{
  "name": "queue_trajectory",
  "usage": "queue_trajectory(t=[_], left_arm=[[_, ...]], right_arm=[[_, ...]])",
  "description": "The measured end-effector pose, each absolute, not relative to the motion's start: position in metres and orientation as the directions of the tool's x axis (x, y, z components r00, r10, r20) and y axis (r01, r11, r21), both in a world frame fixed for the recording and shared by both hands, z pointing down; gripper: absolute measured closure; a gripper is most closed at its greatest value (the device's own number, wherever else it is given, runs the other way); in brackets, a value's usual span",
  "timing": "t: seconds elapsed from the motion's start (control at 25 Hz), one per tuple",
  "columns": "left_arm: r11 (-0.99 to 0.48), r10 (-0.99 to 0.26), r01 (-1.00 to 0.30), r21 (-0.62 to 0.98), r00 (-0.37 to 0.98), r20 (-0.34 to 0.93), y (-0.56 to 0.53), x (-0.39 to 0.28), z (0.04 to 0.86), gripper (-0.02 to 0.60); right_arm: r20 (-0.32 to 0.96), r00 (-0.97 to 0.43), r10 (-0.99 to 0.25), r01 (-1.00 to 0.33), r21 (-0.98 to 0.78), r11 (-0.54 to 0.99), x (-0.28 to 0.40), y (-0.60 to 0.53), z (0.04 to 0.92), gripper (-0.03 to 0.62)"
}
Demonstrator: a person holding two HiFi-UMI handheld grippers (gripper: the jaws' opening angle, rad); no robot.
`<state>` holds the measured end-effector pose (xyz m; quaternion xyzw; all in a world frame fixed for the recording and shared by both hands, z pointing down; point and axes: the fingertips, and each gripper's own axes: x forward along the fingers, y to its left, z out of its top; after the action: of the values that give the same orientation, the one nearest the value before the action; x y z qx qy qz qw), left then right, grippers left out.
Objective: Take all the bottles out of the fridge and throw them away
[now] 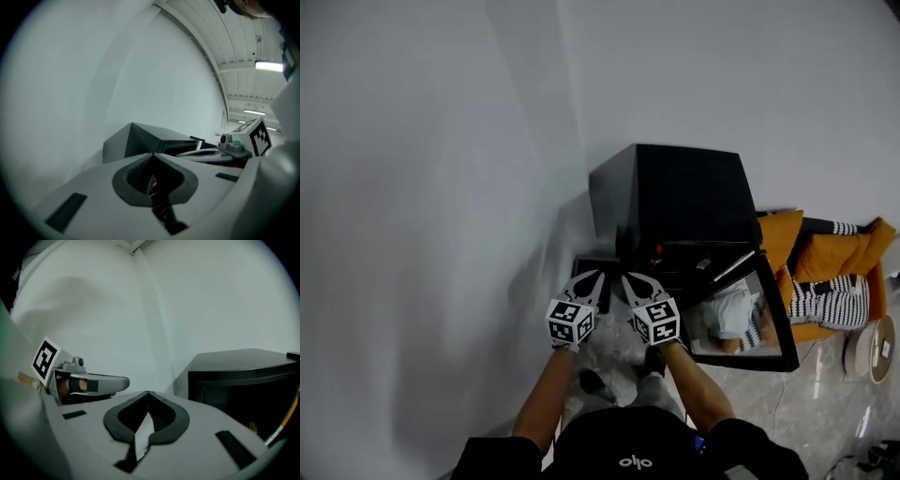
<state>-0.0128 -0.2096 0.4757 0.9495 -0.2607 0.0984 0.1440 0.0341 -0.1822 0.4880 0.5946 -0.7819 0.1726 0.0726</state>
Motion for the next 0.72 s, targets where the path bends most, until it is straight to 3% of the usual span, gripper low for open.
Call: queue_trajectory(t=[0.72], left_arm=[[-0.917,-0.268,-0.319,0.24,0.937,0.223,-0.158,0.104,0.439,0.58]], right_arm=[[0.292,0.034,-0.956,-0.989,-0.131,-0.075,0.166,-0.113,0.443,0.586]])
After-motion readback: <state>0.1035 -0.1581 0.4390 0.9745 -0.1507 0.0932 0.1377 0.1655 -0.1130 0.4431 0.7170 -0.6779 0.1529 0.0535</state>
